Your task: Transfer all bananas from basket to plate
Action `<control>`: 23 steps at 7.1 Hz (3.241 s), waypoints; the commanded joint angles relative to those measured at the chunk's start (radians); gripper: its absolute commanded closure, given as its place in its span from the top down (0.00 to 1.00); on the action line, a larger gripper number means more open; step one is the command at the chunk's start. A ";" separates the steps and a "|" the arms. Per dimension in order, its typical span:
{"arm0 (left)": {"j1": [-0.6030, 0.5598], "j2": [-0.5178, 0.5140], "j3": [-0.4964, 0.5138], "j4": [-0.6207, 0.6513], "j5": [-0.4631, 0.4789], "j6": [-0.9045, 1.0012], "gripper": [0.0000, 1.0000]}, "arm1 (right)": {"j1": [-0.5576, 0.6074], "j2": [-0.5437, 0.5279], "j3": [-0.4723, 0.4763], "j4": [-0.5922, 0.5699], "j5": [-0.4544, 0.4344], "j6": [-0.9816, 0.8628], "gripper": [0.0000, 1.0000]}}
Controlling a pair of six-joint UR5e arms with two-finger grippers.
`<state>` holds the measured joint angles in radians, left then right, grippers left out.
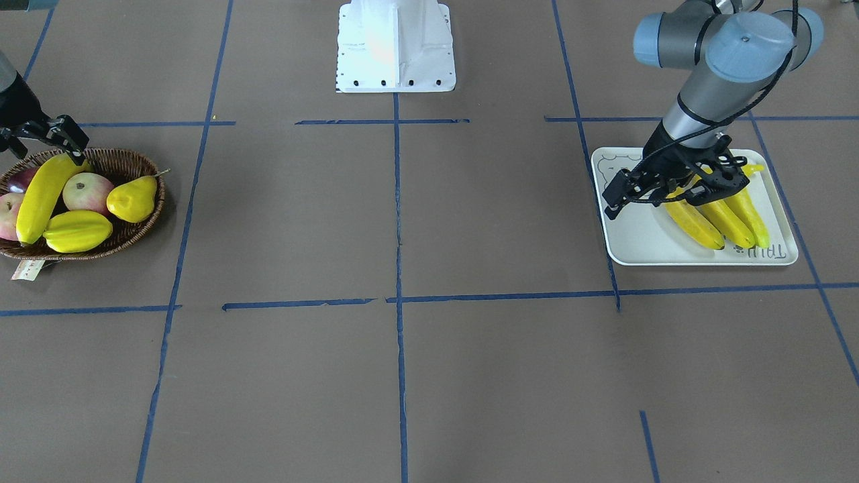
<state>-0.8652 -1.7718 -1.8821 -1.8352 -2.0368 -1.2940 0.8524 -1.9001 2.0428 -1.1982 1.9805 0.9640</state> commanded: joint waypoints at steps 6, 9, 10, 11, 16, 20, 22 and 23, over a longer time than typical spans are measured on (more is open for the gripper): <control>0.006 0.003 -0.003 0.001 0.007 -0.002 1.00 | 0.089 0.032 -0.039 -0.010 0.046 -0.056 0.01; 0.009 0.003 -0.003 0.001 0.007 -0.002 1.00 | 0.349 0.032 0.026 -0.015 0.228 -0.247 0.00; 0.009 0.003 -0.003 0.001 0.007 -0.002 1.00 | 0.361 0.083 0.046 -0.014 0.307 -0.246 0.00; 0.020 0.000 -0.003 -0.001 0.007 -0.002 1.00 | 0.350 0.190 0.031 -0.011 0.375 -0.234 0.01; 0.133 -0.168 0.006 -0.160 0.000 -0.311 1.00 | -0.046 0.669 -0.053 0.114 0.239 0.352 0.03; 0.191 -0.253 0.026 -0.484 0.003 -0.596 0.99 | -0.381 0.765 -0.061 0.281 -0.127 0.538 0.02; 0.212 -0.317 0.049 -0.478 0.004 -0.610 0.99 | -0.403 0.766 -0.061 0.281 -0.132 0.536 0.02; 0.219 -0.343 0.075 -0.477 0.004 -0.616 0.99 | -0.408 0.766 -0.061 0.281 -0.132 0.536 0.02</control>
<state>-0.6550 -2.0805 -1.8325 -2.3128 -2.0329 -1.9009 0.4548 -1.1349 1.9819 -0.9174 1.8517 1.5003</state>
